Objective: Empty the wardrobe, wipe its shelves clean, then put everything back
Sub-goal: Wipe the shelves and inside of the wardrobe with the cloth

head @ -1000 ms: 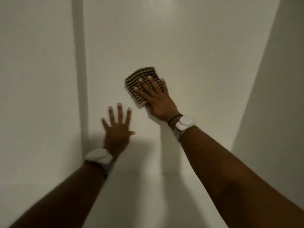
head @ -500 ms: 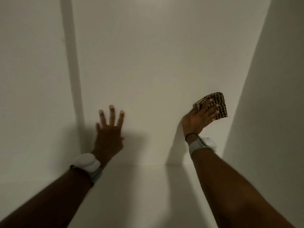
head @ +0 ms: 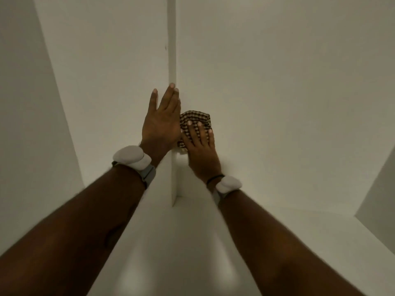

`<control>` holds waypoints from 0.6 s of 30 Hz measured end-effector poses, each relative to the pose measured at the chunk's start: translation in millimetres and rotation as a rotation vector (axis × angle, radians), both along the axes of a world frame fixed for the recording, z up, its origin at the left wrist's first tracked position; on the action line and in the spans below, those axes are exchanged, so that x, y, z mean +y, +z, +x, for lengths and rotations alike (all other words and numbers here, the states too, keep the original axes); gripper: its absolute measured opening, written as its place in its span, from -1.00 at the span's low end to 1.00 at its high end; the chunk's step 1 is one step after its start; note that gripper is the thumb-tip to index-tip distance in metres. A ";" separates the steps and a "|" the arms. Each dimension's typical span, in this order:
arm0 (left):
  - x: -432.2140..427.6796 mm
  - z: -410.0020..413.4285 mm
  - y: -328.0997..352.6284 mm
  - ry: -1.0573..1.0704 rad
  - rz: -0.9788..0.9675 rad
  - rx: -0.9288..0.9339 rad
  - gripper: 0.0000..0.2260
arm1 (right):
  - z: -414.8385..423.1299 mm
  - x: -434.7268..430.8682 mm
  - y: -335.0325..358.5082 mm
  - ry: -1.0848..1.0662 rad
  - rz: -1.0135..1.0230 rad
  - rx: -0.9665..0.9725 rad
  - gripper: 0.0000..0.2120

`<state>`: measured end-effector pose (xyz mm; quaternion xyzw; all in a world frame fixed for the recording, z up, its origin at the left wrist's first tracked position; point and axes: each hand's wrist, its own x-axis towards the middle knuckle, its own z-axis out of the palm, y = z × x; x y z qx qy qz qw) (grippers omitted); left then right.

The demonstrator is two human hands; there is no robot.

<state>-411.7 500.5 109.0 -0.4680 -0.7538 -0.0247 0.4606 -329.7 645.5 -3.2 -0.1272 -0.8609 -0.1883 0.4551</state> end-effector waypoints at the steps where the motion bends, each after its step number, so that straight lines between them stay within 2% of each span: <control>1: 6.5 4.9 -4.2 0.014 0.035 -0.005 -0.47 | 19.1 15.3 -4.1 -0.005 0.073 -0.077 -0.33; 3: 19.7 20.4 -9.7 -0.042 0.121 -0.054 -0.43 | 68.4 52.9 -13.0 -0.038 0.103 -0.144 -0.30; 6: 41.1 24.0 -16.4 -0.212 0.073 0.015 -0.13 | 160.9 105.9 -23.6 -0.177 0.016 -0.087 -0.34; 8: 58.6 19.7 -15.8 -0.274 0.017 0.018 0.10 | 226.3 143.8 -21.2 -0.300 -0.092 0.009 -0.42; 10: 76.2 18.5 -18.3 -0.293 0.009 -0.013 0.22 | 290.2 179.6 -15.5 -0.473 -0.316 0.214 -0.45; 12: 81.0 14.2 -23.8 -0.316 0.016 -0.019 0.22 | 338.8 201.7 -17.9 -0.590 -0.553 0.482 -0.46; 14: 79.5 14.7 -22.6 -0.316 -0.006 -0.027 0.19 | 359.6 211.0 -27.7 -0.623 -0.646 0.559 -0.45; 18: 78.2 17.2 -20.7 -0.307 -0.004 -0.063 0.19 | 298.6 191.9 -49.0 -0.593 -0.787 0.744 -0.42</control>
